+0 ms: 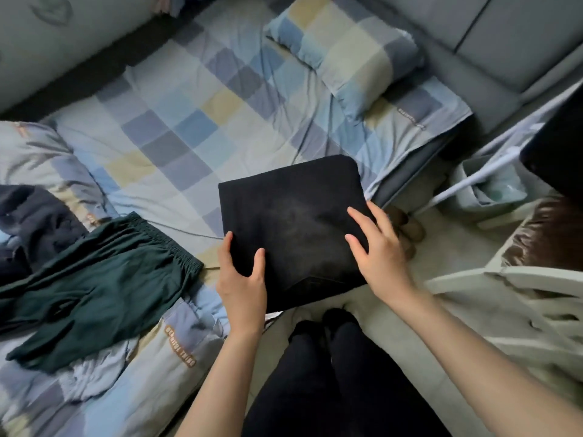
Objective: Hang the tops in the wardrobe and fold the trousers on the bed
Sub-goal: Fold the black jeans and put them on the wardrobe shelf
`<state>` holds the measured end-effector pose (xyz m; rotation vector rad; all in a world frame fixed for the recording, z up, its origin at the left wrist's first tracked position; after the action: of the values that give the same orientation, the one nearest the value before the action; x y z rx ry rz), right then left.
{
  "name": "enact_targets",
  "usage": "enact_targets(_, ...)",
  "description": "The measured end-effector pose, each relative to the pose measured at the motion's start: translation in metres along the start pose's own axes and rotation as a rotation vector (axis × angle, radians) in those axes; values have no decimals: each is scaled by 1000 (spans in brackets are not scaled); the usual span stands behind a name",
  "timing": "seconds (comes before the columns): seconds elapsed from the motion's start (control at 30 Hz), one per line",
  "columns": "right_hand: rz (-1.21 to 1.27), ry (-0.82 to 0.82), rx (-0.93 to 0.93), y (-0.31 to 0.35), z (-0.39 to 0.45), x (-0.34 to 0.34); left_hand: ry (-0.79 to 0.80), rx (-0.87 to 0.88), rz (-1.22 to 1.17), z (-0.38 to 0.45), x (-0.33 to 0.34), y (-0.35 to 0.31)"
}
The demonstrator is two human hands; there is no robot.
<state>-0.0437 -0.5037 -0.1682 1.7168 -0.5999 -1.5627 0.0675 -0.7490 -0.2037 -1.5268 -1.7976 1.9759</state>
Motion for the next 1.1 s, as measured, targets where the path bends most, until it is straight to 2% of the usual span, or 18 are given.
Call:
enact_targets(0.3,-30,-355,296,-65,-140,-132,403,254,109,-92,87,-71)
enact_targets(0.57,-53,-663,538,-123,-306,-218,735,509,172,-234,170,-115)
enact_targets(0.7,-74,-821,633,-147,-407,-257,849,586,226,-335,195,-119)
enact_targets(0.87,-95,-970,744,-175,-526,-296,957,816,234,-466,214,-121)
enact_targets(0.97,-104,-1076,816,-188,-599,-316,1080,971,281,-548,233,-116)
enact_targets(1.1,-46,-1164,918,-206,-667,-325,1213,1096,310,-625,255,-112)
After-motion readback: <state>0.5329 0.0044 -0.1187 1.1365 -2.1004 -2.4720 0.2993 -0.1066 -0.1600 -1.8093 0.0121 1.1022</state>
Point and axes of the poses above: each hand's wrist, its own z-axis towards the middle knuckle, its own x-axis out of the palm, y = z × x, the point moved 9 cm from there along z, towards the middle knuckle, and after that the axes turned 10 degrees about z, right-handed, at the moved point
